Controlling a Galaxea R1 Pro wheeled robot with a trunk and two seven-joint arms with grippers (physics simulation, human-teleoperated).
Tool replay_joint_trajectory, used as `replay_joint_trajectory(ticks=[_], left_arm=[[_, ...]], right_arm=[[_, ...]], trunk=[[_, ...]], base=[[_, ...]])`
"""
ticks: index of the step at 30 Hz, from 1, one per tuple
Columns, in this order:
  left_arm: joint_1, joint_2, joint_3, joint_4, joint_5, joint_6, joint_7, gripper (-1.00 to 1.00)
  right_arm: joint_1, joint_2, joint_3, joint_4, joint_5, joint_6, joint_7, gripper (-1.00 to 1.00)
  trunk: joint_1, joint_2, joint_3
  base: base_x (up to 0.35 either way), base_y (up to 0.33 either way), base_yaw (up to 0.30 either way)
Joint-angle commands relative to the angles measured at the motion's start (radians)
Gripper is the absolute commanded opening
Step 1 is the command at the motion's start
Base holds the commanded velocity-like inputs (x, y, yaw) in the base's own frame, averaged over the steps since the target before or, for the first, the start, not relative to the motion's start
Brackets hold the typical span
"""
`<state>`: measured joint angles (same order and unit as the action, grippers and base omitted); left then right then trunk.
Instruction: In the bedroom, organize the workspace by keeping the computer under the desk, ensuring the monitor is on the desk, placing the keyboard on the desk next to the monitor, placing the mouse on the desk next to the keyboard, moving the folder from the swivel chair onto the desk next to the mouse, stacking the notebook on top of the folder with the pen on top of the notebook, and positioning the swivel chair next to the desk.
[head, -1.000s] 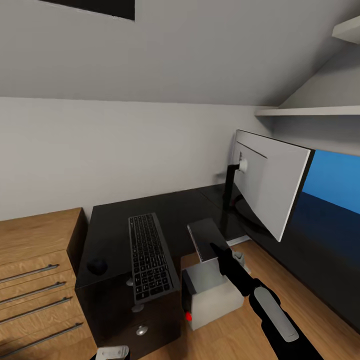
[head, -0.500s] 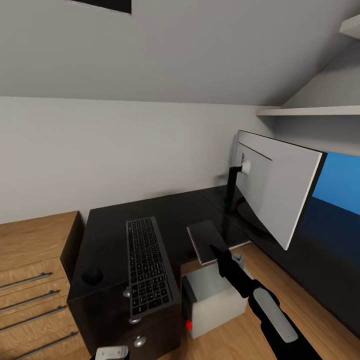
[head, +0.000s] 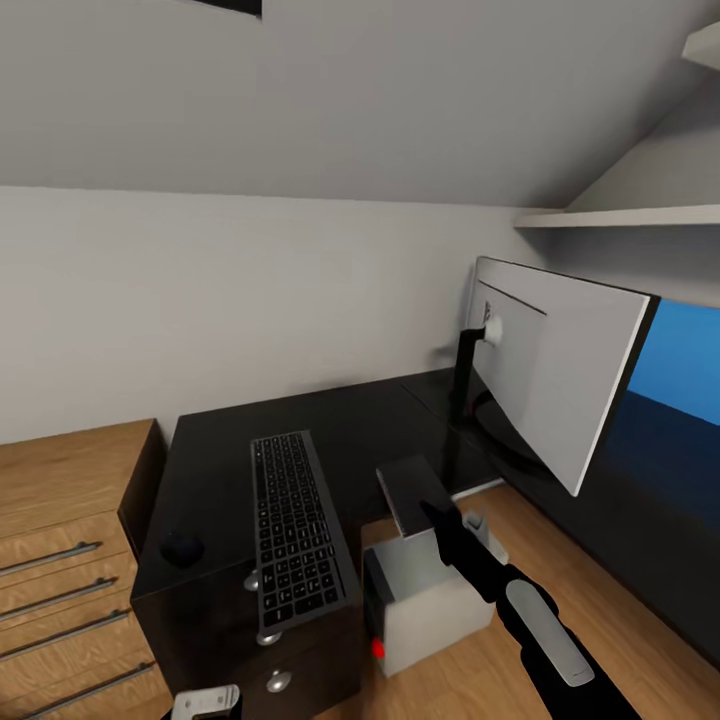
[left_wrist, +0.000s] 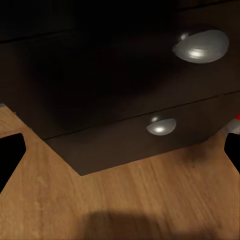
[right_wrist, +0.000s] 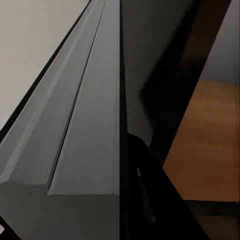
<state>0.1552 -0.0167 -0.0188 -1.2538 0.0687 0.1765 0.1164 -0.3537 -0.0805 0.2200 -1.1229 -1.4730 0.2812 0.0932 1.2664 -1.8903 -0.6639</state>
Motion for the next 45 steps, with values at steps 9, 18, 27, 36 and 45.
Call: replay_joint_trajectory(ticks=[9,18,27,36,45], left_arm=[[0.000,0.000,0.003,-0.001,0.007,0.004,0.006,1.00],[0.000,-0.002,0.003,0.001,0.008,0.003,0.006,1.00],[0.000,0.000,0.003,0.005,0.007,0.005,0.003,1.00],[0.001,0.001,0.003,0.009,0.007,0.004,0.001,1.00],[0.000,0.001,0.003,0.031,0.003,-0.001,0.002,1.00]], right_arm=[[-0.001,-0.001,0.000,0.002,-0.011,0.002,-0.004,-1.00],[-0.001,-0.002,-0.002,0.002,-0.012,0.003,-0.003,-1.00],[-0.001,-0.002,-0.003,0.001,-0.013,0.043,0.002,-1.00],[-0.001,-0.003,-0.004,-0.003,-0.086,0.110,0.017,-1.00],[-0.001,-0.004,-0.002,-0.003,-0.115,0.117,0.020,-1.00]], trunk=[[0.035,-0.064,-0.029],[0.065,-0.120,-0.054],[0.065,-0.120,-0.054],[0.065,-0.120,-0.054],[0.065,-0.120,-0.054]], base=[[0.000,0.000,0.000],[0.000,0.000,0.000],[0.000,0.000,0.000],[0.000,0.000,0.000],[0.026,0.000,0.000]])
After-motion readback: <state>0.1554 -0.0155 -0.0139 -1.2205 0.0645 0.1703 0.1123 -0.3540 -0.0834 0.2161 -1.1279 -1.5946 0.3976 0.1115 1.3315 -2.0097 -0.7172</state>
